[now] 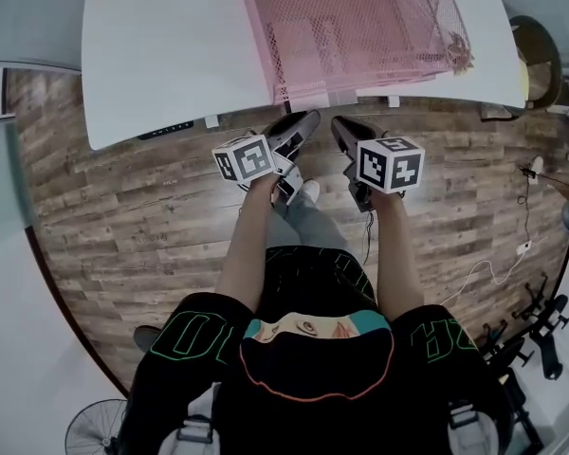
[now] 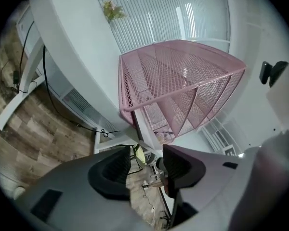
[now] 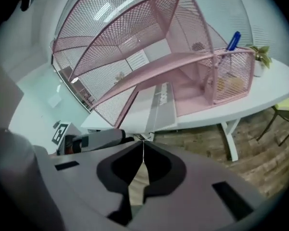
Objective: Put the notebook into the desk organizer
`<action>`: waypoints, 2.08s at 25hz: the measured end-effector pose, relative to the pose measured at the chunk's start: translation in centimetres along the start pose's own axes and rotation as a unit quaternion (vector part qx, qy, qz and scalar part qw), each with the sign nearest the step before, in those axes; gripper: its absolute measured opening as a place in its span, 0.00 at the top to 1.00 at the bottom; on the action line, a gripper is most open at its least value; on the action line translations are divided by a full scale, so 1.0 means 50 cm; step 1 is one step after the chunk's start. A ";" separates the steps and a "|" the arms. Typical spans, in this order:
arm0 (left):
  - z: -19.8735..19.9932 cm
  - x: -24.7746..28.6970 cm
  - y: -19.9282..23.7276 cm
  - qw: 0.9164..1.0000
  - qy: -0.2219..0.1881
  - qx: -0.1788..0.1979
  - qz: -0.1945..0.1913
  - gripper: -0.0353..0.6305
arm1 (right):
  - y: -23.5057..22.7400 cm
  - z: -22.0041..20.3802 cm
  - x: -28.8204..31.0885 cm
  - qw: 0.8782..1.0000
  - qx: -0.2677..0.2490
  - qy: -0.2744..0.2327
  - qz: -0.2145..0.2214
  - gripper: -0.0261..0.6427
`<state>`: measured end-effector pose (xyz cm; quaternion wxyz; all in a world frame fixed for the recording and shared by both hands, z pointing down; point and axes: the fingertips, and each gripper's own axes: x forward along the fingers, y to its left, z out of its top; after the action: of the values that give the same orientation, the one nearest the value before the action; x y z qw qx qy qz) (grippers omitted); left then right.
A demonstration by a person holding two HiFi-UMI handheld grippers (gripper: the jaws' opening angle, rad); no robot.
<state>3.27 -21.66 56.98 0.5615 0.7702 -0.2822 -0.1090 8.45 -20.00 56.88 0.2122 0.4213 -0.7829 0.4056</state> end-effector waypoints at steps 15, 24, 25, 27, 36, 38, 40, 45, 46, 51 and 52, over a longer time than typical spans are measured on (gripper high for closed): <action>0.028 -0.048 -0.123 0.984 0.003 0.168 -0.051 0.96 | 0.017 0.118 -0.017 0.992 0.006 -0.125 -0.004 0.96; 0.041 0.000 -0.305 0.932 -0.026 0.361 -0.008 0.95 | 0.038 0.202 -0.226 0.959 -0.065 -0.274 -0.030 0.96; 0.040 0.004 -0.324 0.925 -0.030 0.379 0.001 0.96 | 0.041 0.208 -0.248 0.955 -0.077 -0.282 -0.042 0.96; 0.036 0.016 -0.364 0.909 -0.040 0.414 0.011 0.95 | 0.038 0.220 -0.300 0.946 -0.098 -0.301 -0.072 0.96; 0.070 0.052 -0.552 0.875 -0.101 0.474 0.000 0.95 | 0.034 0.281 -0.554 0.890 -0.157 -0.393 -0.169 0.96; 0.075 0.047 -0.575 0.873 -0.114 0.475 -0.002 0.95 | 0.041 0.279 -0.586 0.883 -0.172 -0.397 -0.179 0.96; 0.076 0.047 -0.590 0.871 -0.119 0.477 -0.007 0.95 | 0.041 0.277 -0.608 0.878 -0.176 -0.403 -0.191 0.96; 0.081 0.047 -0.603 0.870 -0.128 0.476 -0.010 0.95 | 0.042 0.276 -0.628 0.869 -0.182 -0.411 -0.207 0.96; 0.083 0.046 -0.604 0.870 -0.130 0.476 -0.010 0.95 | 0.043 0.277 -0.630 0.868 -0.184 -0.412 -0.208 0.96; 0.084 0.044 -0.616 0.865 -0.132 0.483 -0.012 0.95 | 0.051 0.283 -0.640 0.863 -0.191 -0.421 -0.204 0.96; 0.084 0.043 -0.616 0.865 -0.133 0.484 -0.011 0.95 | 0.053 0.284 -0.640 0.862 -0.193 -0.422 -0.203 0.96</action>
<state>12.63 -19.77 27.33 0.0746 0.9265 -0.3628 -0.0661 24.13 -15.12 25.88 0.0158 0.6522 -0.7576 -0.0218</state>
